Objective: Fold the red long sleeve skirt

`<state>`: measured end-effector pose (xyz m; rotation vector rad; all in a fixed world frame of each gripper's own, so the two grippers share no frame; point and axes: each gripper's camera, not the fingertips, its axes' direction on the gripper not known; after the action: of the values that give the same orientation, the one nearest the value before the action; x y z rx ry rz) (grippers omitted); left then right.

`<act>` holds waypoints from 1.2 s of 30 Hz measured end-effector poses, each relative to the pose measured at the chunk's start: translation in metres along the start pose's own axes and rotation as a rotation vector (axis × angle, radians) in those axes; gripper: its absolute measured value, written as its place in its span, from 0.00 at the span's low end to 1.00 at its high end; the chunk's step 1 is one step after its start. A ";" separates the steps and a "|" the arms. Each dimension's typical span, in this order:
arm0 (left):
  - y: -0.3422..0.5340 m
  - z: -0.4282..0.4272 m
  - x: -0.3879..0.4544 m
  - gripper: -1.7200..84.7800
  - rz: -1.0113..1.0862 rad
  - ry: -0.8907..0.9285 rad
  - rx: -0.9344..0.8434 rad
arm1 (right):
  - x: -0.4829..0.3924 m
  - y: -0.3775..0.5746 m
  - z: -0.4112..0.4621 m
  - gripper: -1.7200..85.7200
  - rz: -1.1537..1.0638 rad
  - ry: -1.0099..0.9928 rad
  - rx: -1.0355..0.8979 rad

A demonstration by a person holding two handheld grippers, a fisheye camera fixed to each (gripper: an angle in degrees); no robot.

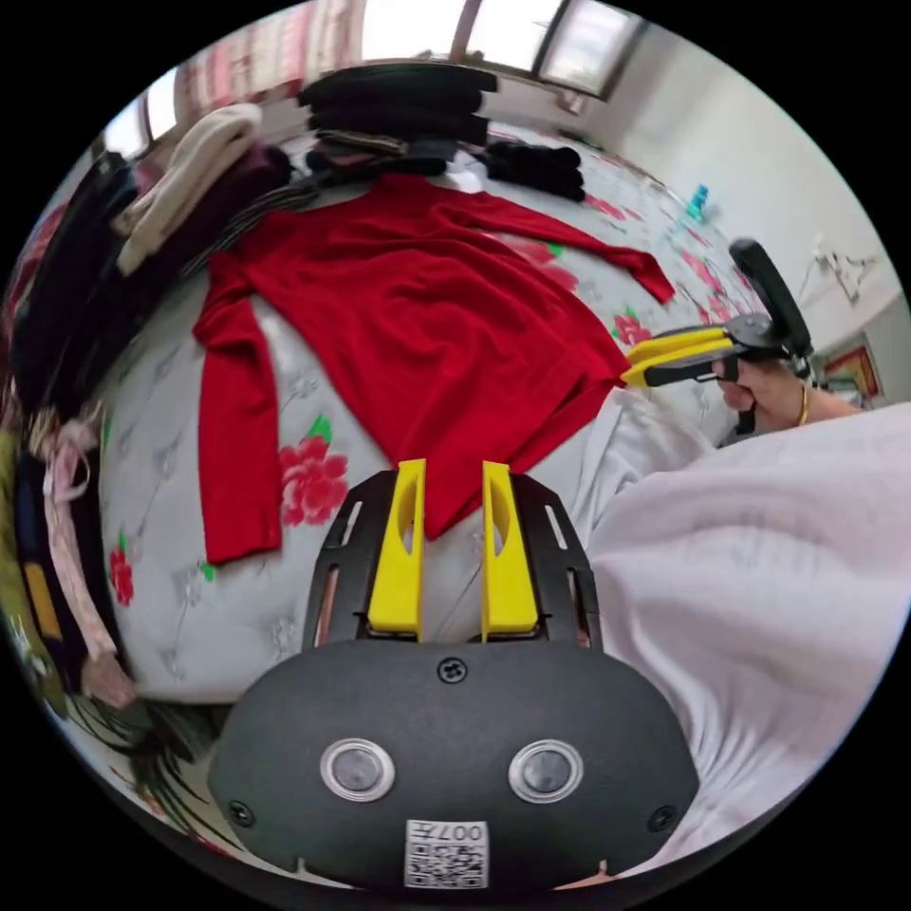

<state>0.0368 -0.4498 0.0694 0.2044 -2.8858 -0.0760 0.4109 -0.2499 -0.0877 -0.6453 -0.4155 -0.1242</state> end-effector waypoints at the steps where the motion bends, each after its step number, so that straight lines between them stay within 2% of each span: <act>1: -0.009 0.012 0.010 0.12 0.059 -0.007 -0.025 | -0.002 -0.002 0.001 0.07 0.009 0.018 0.005; 4: -0.023 0.042 0.022 0.08 0.133 -0.074 -0.128 | -0.005 -0.011 0.002 0.04 0.046 0.104 -0.024; 6: -0.024 0.042 0.013 0.03 0.114 -0.050 -0.113 | 0.000 -0.010 -0.010 0.03 0.062 0.088 0.009; 9: -0.018 0.030 -0.020 0.02 0.002 0.121 -0.081 | 0.011 0.002 -0.035 0.02 0.093 0.075 0.091; 11: 0.001 0.007 -0.054 0.01 -0.120 0.296 0.042 | 0.018 0.011 -0.048 0.02 0.109 0.070 0.129; 13: 0.022 -0.009 -0.078 0.01 -0.223 0.363 0.134 | 0.025 0.020 -0.058 0.02 0.126 0.049 0.162; 17: 0.073 -0.018 -0.127 0.01 -0.466 0.351 0.174 | 0.038 0.036 -0.061 0.02 0.172 0.001 0.198; 20: 0.093 -0.015 -0.136 0.01 -0.516 0.295 0.133 | 0.040 0.039 -0.048 0.03 0.171 -0.028 0.177; 22: 0.098 -0.015 -0.136 0.01 -0.522 0.284 0.133 | 0.039 0.038 -0.041 0.03 0.147 0.010 0.157; 34: 0.090 0.008 -0.125 0.01 -0.501 0.277 0.068 | 0.027 0.006 0.008 0.07 -0.054 -0.079 -0.004; 36: 0.091 0.007 -0.128 0.01 -0.506 0.272 0.072 | 0.024 0.003 0.017 0.06 -0.062 0.034 -0.022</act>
<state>0.1456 -0.3410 0.0379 0.8801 -2.5019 -0.0308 0.4277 -0.2370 -0.0674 -0.6514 -0.4018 -0.1990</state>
